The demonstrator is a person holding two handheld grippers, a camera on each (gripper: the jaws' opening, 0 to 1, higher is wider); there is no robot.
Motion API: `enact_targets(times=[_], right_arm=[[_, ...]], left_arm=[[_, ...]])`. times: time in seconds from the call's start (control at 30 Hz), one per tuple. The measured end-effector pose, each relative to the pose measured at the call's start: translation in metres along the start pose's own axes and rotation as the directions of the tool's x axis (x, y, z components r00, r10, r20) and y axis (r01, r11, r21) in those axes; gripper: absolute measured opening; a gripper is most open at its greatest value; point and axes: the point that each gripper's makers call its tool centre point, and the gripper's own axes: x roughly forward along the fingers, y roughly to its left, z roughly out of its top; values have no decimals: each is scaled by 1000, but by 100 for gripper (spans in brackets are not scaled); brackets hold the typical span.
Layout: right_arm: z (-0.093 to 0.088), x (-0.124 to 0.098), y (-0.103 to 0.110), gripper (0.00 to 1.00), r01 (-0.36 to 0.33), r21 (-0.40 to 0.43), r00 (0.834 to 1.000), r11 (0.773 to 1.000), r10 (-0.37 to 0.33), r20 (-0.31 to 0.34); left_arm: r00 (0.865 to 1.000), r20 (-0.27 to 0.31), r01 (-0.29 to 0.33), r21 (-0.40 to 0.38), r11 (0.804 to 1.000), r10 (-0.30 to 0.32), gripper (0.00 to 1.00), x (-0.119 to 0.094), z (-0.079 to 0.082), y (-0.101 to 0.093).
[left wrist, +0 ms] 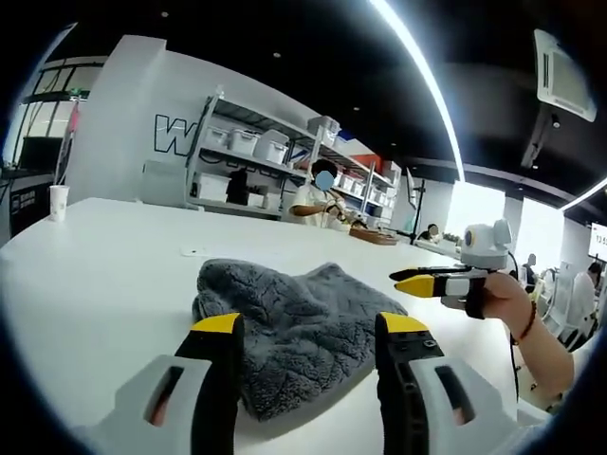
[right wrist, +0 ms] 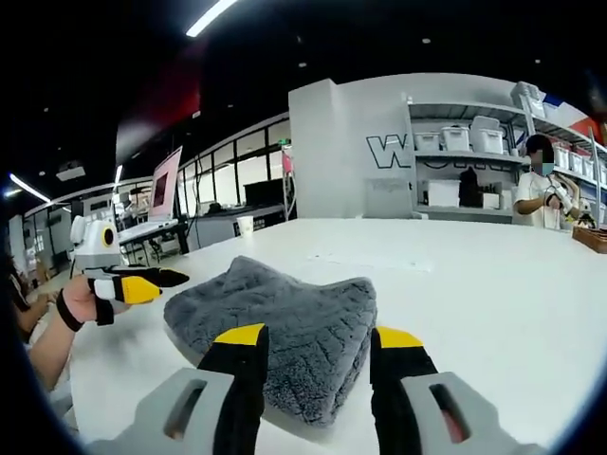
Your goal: Open the folded towel by lifting each exposed corner and separating the folded layers until the towel lies flat within the target outline without major curled edges
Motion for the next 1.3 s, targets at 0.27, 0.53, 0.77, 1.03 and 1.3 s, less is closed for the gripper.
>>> enact_targets(times=[0.27, 0.53, 0.77, 1.03, 1.3], right_arm=[[-1, 5, -1, 37, 11, 19, 1000, 1000, -10, -12], [1, 14, -6, 35, 33, 72, 999, 997, -32, -15], [5, 23, -6, 34, 26, 62, 1000, 998, -25, -9], [4, 31, -5, 34, 24, 68, 1000, 997, -23, -19], [-2, 33, -9, 36, 46, 32, 998, 998, -45, -41]], left_arm=[[1000, 2, -9, 4, 1000, 9, 53, 5, 4, 1], [1000, 0, -12, -1, 1000, 12, 53, 9, 7, 2], [998, -6, -55, 18, 998, 55, 53, 16, 10, 14], [998, -16, -54, -7, 999, 54, 52, 22, 7, 19], [996, -15, -83, -10, 996, 83, 51, 25, 4, 25]])
